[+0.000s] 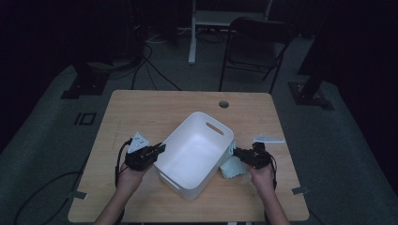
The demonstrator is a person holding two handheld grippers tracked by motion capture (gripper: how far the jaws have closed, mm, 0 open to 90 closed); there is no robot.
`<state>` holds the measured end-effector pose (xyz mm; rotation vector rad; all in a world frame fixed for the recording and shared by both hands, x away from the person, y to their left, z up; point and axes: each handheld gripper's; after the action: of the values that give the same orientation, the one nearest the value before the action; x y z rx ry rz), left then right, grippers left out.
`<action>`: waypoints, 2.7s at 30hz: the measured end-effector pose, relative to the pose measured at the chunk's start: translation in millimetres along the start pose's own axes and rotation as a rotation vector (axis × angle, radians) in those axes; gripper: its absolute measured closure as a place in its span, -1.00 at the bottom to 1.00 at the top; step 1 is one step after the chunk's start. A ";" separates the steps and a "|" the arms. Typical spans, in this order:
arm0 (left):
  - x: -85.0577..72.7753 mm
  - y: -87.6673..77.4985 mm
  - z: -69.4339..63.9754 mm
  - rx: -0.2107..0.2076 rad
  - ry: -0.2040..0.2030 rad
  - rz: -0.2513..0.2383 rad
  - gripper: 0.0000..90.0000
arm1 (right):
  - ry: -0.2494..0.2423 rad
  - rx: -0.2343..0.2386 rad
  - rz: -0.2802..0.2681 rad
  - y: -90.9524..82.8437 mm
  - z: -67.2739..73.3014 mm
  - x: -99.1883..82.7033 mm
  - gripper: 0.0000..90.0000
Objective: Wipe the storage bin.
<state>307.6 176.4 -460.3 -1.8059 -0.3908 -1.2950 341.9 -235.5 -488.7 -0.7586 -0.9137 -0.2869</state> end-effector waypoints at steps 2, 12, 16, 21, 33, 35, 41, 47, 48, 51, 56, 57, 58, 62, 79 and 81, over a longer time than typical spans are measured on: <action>0.2 0.1 -0.2 0.001 0.004 0.001 0.87 | -0.003 0.028 -0.027 -7.5 5.6 4.4 0.84; 0.1 0.2 -0.4 -0.005 0.005 0.001 0.87 | -0.020 0.024 -0.051 -12.4 12.4 7.0 0.84; 0.1 0.3 -0.7 -0.005 0.007 0.001 0.87 | -0.014 0.006 -0.053 -7.4 11.3 3.0 0.84; 0.5 0.4 -1.5 -0.002 0.012 0.004 0.87 | 0.004 -0.012 -0.013 2.6 4.6 -4.5 0.84; 0.4 0.6 -2.1 0.010 -0.002 0.002 0.86 | -0.002 0.013 0.002 0.1 13.8 -2.5 0.84; 0.4 0.7 -2.5 0.012 -0.004 0.002 0.86 | -0.011 0.031 -0.012 -3.8 17.9 -0.2 0.84; 0.4 0.8 -1.9 0.009 0.000 0.002 0.86 | -0.045 0.044 -0.055 -13.4 30.1 6.7 0.84; 0.4 0.9 -3.1 0.013 0.006 0.001 0.86 | -0.029 0.035 -0.057 -9.6 25.3 3.2 0.84; 0.3 1.0 -3.1 0.012 0.003 -0.001 0.86 | -0.030 0.033 -0.053 -8.8 24.7 2.7 0.84; 0.1 1.1 -3.4 0.013 0.000 -0.003 0.86 | -0.024 0.024 -0.041 -5.3 21.2 0.4 0.84; 0.2 1.3 -4.2 0.013 0.004 -0.002 0.86 | -0.010 0.009 -0.021 0.5 16.0 -3.7 0.84; 0.3 1.2 -4.4 0.014 0.005 -0.001 0.86 | -0.010 0.009 -0.021 0.5 16.0 -3.7 0.84; 0.4 1.2 -4.6 0.015 0.009 0.000 0.86 | -0.002 0.002 -0.016 2.6 14.1 -5.6 0.84; 0.5 1.2 -4.7 0.015 0.012 0.002 0.86 | 0.001 -0.009 -0.004 5.7 11.2 -7.4 0.84; 0.2 1.2 -5.5 0.023 0.010 -0.001 0.85 | 0.038 -0.048 0.053 25.1 -0.9 -20.5 0.84; 0.1 1.2 -5.9 0.027 0.007 -0.002 0.85 | 0.042 -0.065 0.084 31.7 -3.3 -25.2 0.84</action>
<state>304.8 171.0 -460.1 -1.7781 -0.4047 -1.2912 345.6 -217.4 -524.9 -0.8462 -0.8344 -0.2588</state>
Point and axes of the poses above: each handheld gripper's, and its own axes: y roughly forward along the jaws, x roughly out of its top, z roughly to its left, and after that the axes turned 1 degree about -y, right-handed
